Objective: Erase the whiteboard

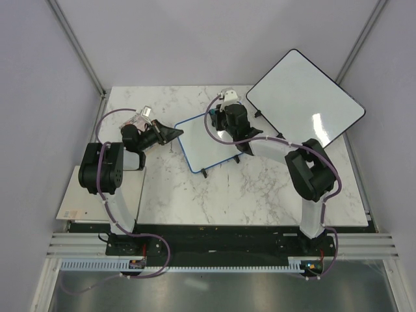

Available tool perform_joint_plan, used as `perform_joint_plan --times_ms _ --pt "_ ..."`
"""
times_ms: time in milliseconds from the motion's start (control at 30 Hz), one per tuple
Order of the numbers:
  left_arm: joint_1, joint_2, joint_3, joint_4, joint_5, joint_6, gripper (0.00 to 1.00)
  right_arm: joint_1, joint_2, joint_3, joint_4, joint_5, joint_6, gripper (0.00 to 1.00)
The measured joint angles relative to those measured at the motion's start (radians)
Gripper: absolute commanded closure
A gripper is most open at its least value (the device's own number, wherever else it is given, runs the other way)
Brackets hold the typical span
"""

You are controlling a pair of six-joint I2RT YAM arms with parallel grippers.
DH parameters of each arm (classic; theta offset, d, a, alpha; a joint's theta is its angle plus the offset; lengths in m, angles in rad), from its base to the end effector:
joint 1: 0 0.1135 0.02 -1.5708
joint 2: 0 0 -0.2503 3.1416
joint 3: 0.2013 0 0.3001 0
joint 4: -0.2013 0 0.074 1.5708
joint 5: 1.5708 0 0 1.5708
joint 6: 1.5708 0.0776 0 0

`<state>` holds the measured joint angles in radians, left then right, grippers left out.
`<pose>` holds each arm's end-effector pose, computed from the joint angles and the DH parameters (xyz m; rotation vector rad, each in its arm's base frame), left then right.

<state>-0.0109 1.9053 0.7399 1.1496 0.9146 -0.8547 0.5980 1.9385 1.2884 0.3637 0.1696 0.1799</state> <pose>0.3939 -0.0658 0.1015 0.0515 1.7644 -1.3655 0.4410 0.2846 0.1743 -0.2713 1.8506 0.3826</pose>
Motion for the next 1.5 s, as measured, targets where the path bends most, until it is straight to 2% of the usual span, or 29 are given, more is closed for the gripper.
perform_joint_plan --times_ms 300,467,567,900,1167,1500 --pt "-0.002 -0.001 0.003 -0.011 -0.002 0.007 0.98 0.129 0.021 -0.035 0.102 -0.072 0.026 1.0" --pt "-0.003 -0.001 0.006 -0.021 -0.003 0.012 0.98 0.198 0.066 0.014 0.11 -0.134 0.04 1.0" --pt "-0.003 -0.002 0.007 -0.031 -0.011 0.015 0.98 0.209 0.077 0.034 0.09 -0.109 0.055 1.0" --pt "-0.009 -0.008 0.008 -0.046 -0.023 0.025 0.98 0.164 0.076 0.109 -0.043 -0.064 0.11 1.0" --pt "-0.016 -0.015 0.008 -0.055 -0.026 0.025 0.98 0.044 0.047 0.122 -0.107 0.069 0.102 1.0" --pt "-0.019 -0.019 0.009 -0.06 -0.027 0.025 0.98 -0.011 0.02 0.075 -0.13 0.214 0.076 1.0"
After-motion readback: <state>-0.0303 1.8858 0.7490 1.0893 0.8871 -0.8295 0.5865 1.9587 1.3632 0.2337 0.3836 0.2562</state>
